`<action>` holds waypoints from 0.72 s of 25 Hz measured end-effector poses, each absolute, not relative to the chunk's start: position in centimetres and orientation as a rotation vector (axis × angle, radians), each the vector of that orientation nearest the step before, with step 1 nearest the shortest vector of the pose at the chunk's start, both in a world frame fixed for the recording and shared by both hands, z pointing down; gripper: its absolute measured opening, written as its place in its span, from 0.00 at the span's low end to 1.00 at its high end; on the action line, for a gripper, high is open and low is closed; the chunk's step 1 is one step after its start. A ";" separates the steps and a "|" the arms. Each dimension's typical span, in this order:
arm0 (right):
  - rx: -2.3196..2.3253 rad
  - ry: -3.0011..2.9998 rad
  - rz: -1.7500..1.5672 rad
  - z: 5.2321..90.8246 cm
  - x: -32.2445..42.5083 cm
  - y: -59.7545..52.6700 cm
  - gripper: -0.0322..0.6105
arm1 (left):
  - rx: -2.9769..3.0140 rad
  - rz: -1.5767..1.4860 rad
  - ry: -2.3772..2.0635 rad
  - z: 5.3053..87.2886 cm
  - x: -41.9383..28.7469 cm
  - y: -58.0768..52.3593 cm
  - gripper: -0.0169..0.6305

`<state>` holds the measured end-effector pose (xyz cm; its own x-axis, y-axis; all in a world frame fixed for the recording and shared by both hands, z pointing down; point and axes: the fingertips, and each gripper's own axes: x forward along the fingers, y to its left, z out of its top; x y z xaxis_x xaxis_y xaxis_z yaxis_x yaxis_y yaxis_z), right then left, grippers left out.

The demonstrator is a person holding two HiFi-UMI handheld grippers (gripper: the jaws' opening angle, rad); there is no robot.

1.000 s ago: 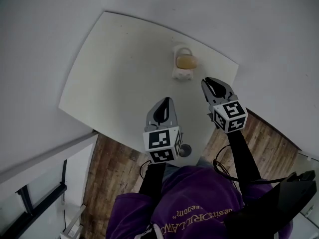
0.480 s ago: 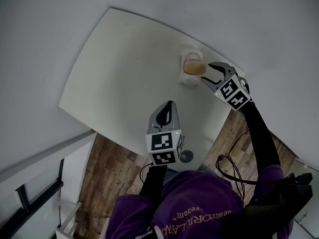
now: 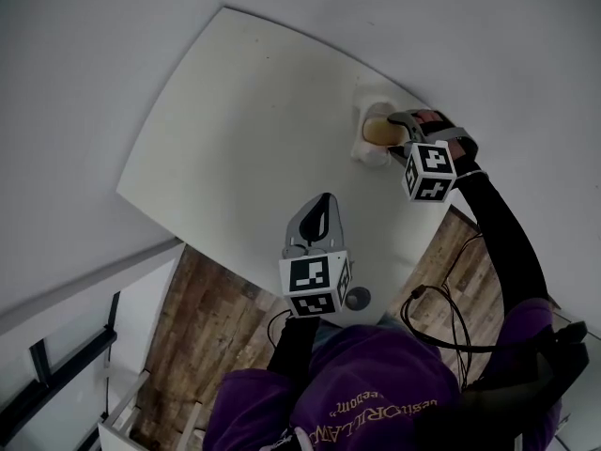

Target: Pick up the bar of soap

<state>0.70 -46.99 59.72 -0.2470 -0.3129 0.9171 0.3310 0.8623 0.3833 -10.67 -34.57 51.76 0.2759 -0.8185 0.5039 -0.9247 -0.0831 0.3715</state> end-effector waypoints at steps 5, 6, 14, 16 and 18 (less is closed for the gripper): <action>-0.074 -1.643 -0.647 60.2 0.2 -47.1 0.45 | 1.927 0.217 -1.538 51.9 -10.5 -34.4 0.04; -0.085 -1.630 -0.646 60.3 0.2 -47.2 0.45 | 1.927 0.217 -1.534 51.9 -10.4 -34.3 0.04; 0.020 -1.670 -0.637 59.9 0.0 -47.4 0.45 | 1.920 0.226 -1.539 52.1 -10.7 -34.3 0.04; 0.056 -1.679 -0.652 59.1 0.4 -47.8 0.45 | 1.926 0.215 -1.544 51.8 -10.6 -34.6 0.04; 0.107 -1.698 -0.670 58.0 0.4 -48.2 0.45 | 1.933 0.208 -1.551 51.4 -10.7 -34.7 0.04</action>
